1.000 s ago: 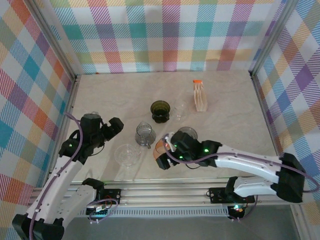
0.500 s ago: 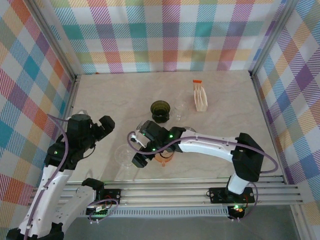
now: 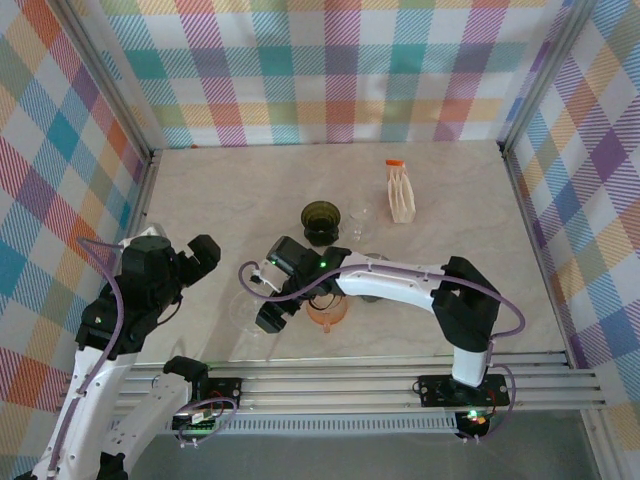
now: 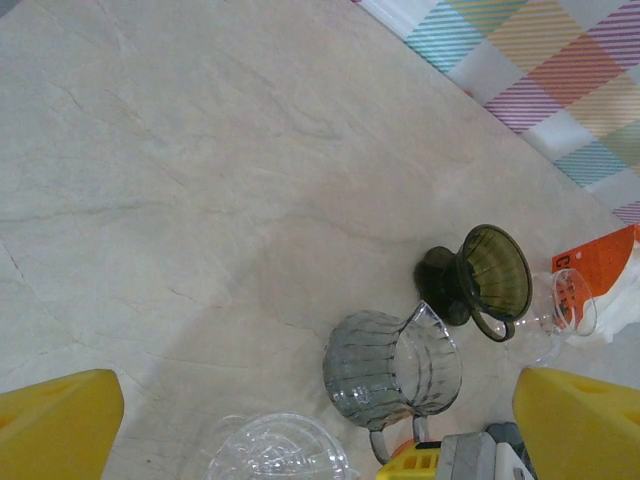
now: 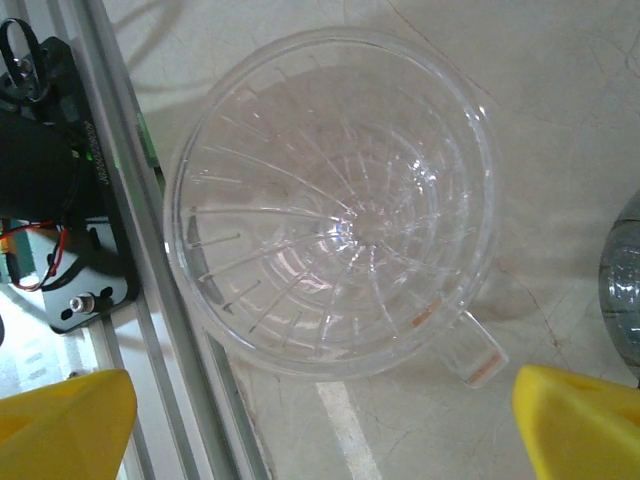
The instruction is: Place the coffee filter in the dripper
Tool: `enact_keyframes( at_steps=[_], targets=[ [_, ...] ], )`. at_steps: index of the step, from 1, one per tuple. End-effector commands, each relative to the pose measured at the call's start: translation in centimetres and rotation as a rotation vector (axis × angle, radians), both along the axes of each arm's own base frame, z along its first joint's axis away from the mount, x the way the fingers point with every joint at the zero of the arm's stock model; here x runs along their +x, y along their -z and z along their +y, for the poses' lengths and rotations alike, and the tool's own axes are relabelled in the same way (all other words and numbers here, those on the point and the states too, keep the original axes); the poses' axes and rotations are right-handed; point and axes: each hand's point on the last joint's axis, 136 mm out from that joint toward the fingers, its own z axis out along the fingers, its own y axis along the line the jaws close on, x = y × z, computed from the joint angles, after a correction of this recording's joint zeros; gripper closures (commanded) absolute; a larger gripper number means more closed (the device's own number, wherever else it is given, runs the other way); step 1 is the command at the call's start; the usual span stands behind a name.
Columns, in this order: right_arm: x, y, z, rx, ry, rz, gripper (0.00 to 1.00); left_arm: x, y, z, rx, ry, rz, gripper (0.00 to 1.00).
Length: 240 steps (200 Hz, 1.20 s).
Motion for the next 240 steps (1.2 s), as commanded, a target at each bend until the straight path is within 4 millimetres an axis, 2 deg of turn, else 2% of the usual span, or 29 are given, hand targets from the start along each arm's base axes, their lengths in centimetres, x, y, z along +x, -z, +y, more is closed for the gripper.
enact_keyframes(
  at_steps=[1,37,62,113,156,176,213,240],
  targets=[
    [0.7,-0.2,0.9,0.011,-0.008,-0.019,0.04,-0.5,-1.1,0.4,0.028,0.005,-0.026,0.00],
    [-0.1,0.6,1.3,0.008,-0.035,0.037,0.05,-0.6,-0.8,0.6,0.037,-0.004,-0.020,0.00],
    [-0.9,0.3,1.5,0.022,-0.043,0.067,0.06,-0.6,-0.6,0.6,0.038,-0.004,-0.011,0.00],
    [-2.1,0.0,2.1,0.036,-0.049,0.092,0.16,-0.5,-0.7,0.8,0.042,-0.011,-0.019,0.00],
    [1.3,0.2,2.4,-0.004,0.096,-0.023,0.19,-0.6,-1.2,0.8,0.036,-0.014,-0.029,0.00],
    [2.7,0.2,3.0,-0.013,0.145,-0.060,0.25,-0.6,-1.3,0.8,0.033,-0.017,-0.033,0.00],
    [3.9,1.2,3.6,-0.054,0.178,-0.082,0.39,-0.7,-1.2,0.7,0.022,-0.018,-0.031,0.00],
    [4.0,1.9,3.6,-0.078,0.179,-0.084,0.48,-0.8,-1.1,0.7,0.019,-0.018,-0.030,0.00]
  ],
)
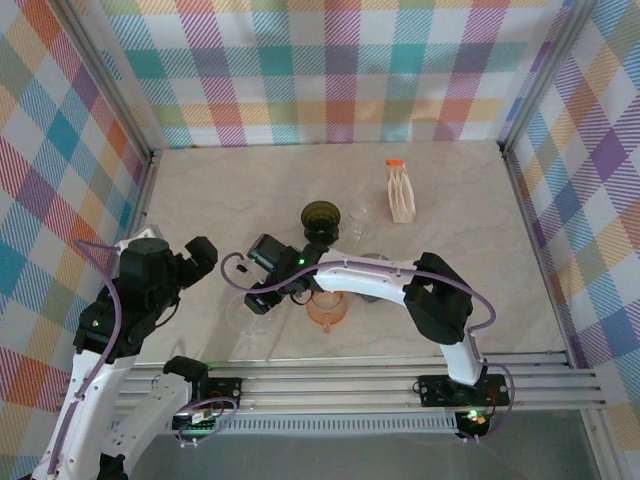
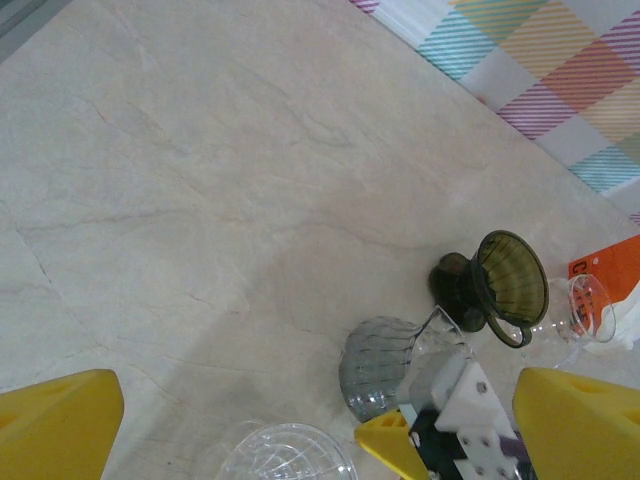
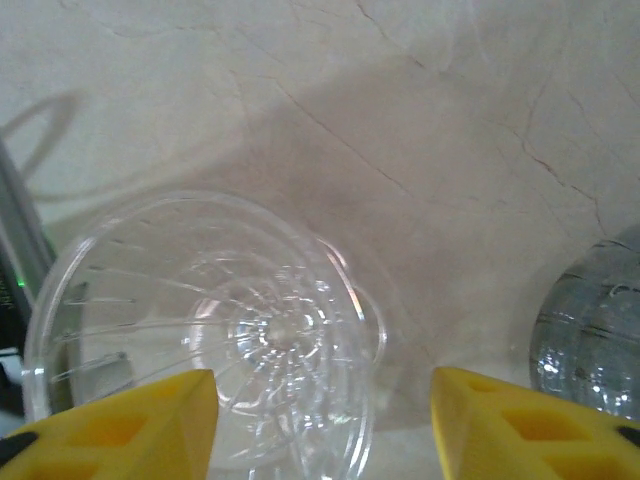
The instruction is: Place the coffee filter in the dripper
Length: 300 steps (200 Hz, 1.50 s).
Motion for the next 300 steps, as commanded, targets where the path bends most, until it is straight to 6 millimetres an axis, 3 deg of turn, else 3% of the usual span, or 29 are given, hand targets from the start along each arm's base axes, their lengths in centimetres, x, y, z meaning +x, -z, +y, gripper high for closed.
enact_keyframes(
  at_steps=[1,29,65,105,140,175,200,236,266,300],
  targets=[
    [0.3,0.4,0.1,-0.033,0.015,-0.011,0.49,-0.4,-1.0,0.1,-0.008,-0.004,-0.027,0.00],
    [0.3,0.9,0.0,-0.043,0.021,-0.003,0.60,-0.4,-1.0,0.1,-0.010,-0.003,-0.027,0.00],
    [-0.1,-0.3,0.8,0.000,-0.002,0.003,0.79,-0.4,-1.0,0.1,-0.010,-0.006,-0.026,0.00],
    [-0.6,-2.6,1.1,0.069,0.002,0.020,0.93,-0.5,-1.4,0.5,-0.003,-0.019,-0.038,0.00],
    [-1.5,-5.6,-0.2,0.132,0.020,0.028,0.98,-0.7,-3.0,1.1,0.006,-0.042,-0.088,0.00],
    [-2.5,-8.6,-3.0,0.168,0.059,0.034,1.00,-0.8,-4.7,1.4,-0.010,-0.057,-0.163,0.00],
    [-3.1,-10.0,-5.8,0.149,0.104,0.032,1.00,-0.2,-4.8,0.7,-0.033,-0.030,-0.183,0.00],
    [-2.8,-11.1,-10.9,0.062,0.214,0.077,1.00,1.2,-2.9,-1.6,-0.106,0.042,-0.158,0.00],
    [-1.9,-11.7,-15.1,-0.015,0.301,0.104,1.00,3.0,-0.4,-5.7,-0.233,0.191,-0.094,0.02],
    [-0.5,-11.3,-17.7,-0.058,0.358,0.108,1.00,4.2,2.0,-9.0,-0.314,0.262,-0.084,0.03]
  ],
)
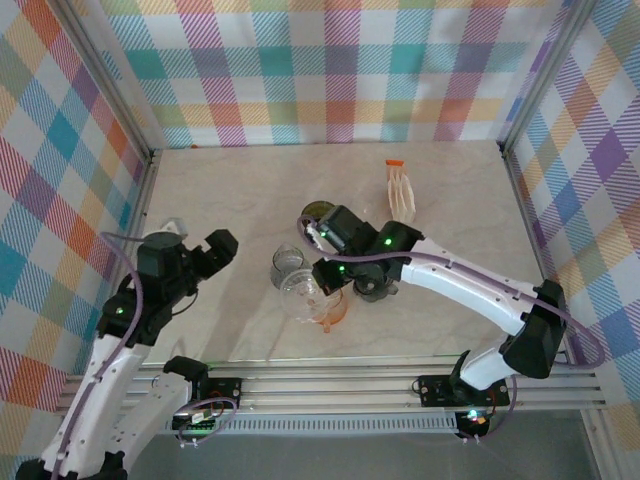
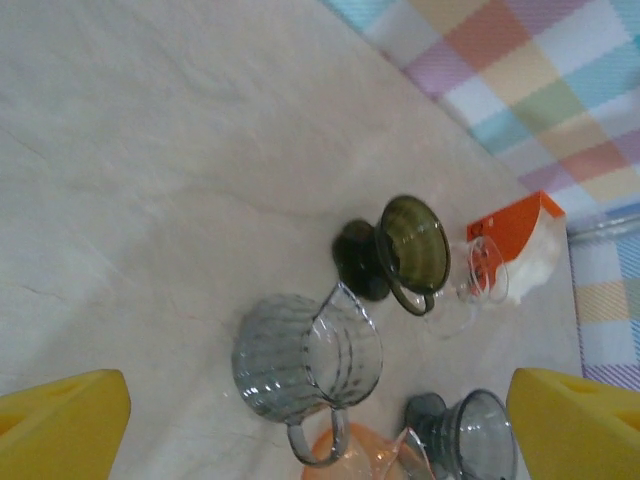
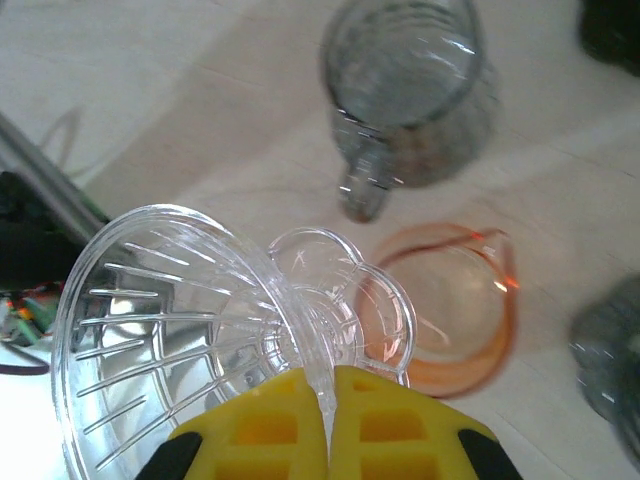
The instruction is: Place the coffee filter in the dripper
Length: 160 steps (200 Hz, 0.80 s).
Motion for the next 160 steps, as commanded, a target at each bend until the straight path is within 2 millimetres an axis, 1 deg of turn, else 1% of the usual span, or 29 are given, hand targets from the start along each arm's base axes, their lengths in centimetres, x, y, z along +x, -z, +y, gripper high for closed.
enact_keyframes(
  at_steps=[1,19,31,52,80,110,137,160],
  targets=[
    [0.0,-0.3,-2.4,-0.040,0.042,0.025,1.00,0.8,-0.5,-3.5,-0.110,0.098,-0.053,0.03],
    [0.9,0.1,-2.8,-0.043,0.057,0.024,1.00,1.0,0.1,-5.6,-0.097,0.149,-0.049,0.02],
    [1.4,0.3,-2.5,-0.028,0.058,0.025,1.00,1.1,0.7,-6.3,-0.090,0.165,-0.026,0.02],
    [2.1,0.7,-2.1,-0.022,0.060,0.022,1.00,1.1,1.6,-5.7,-0.069,0.138,0.003,0.01],
    [2.9,1.4,-2.4,-0.019,0.075,0.012,1.00,0.7,1.4,-5.2,-0.062,0.125,-0.012,0.00],
    [3.0,1.8,-2.5,0.007,0.066,-0.004,1.00,0.4,1.5,-4.7,-0.044,0.118,-0.013,0.00],
    [3.0,2.2,-2.2,0.028,0.068,-0.005,1.00,0.4,1.7,-4.7,-0.035,0.123,-0.004,0.00],
    [3.1,2.7,-2.6,0.019,0.083,0.002,1.00,0.4,1.9,-4.8,-0.035,0.124,0.005,0.00]
  ],
)
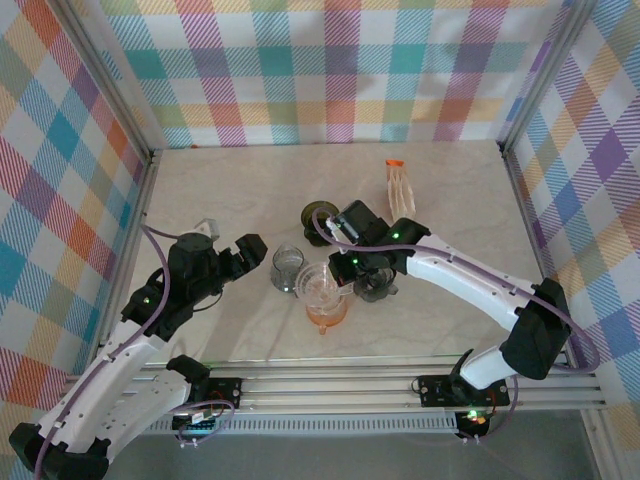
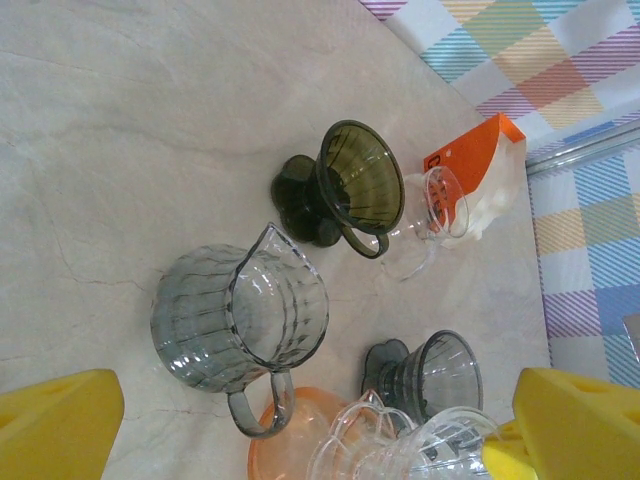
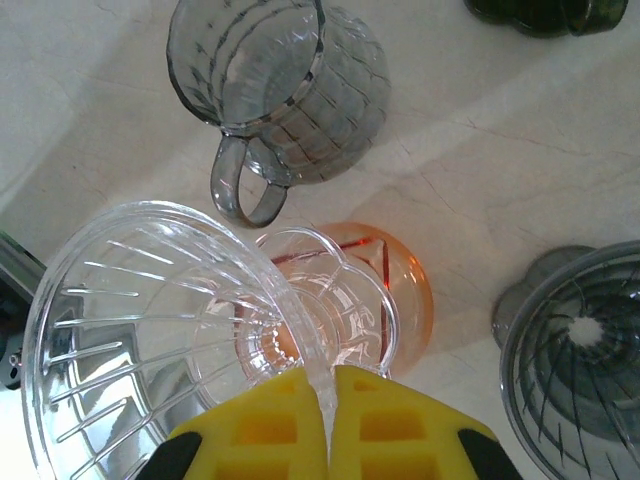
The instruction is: Place the coffee filter in the dripper
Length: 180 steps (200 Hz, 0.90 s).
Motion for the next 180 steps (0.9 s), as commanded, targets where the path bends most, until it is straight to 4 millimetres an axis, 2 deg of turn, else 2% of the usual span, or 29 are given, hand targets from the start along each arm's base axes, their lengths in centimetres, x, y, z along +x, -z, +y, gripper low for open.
enact_keyframes(
  at_steps=[1,53,136,159,180],
  targets=[
    [0.1,-0.5,0.0,0.032,-0.002,-0.020,1.00,-0.1,0.6,0.0,0.014,-0.001,0.013,0.00],
    [0.2,-0.2,-1.5,0.007,0.044,-0.019,0.97,0.1,0.6,-0.4,0.006,0.016,0.021,0.00],
    [-1.9,-0.3,-1.8,0.051,0.085,0.091,0.96,0.3,1.0,-0.7,0.011,0.019,0.045,0.00],
    [-1.9,0.3,-2.3,0.026,0.109,0.106,0.82,0.4,1.2,-0.8,0.010,0.024,0.051,0.00],
    [-1.8,0.7,-2.2,0.026,0.115,0.102,0.60,0.4,1.1,-0.9,0.006,0.024,0.049,0.00]
  ],
)
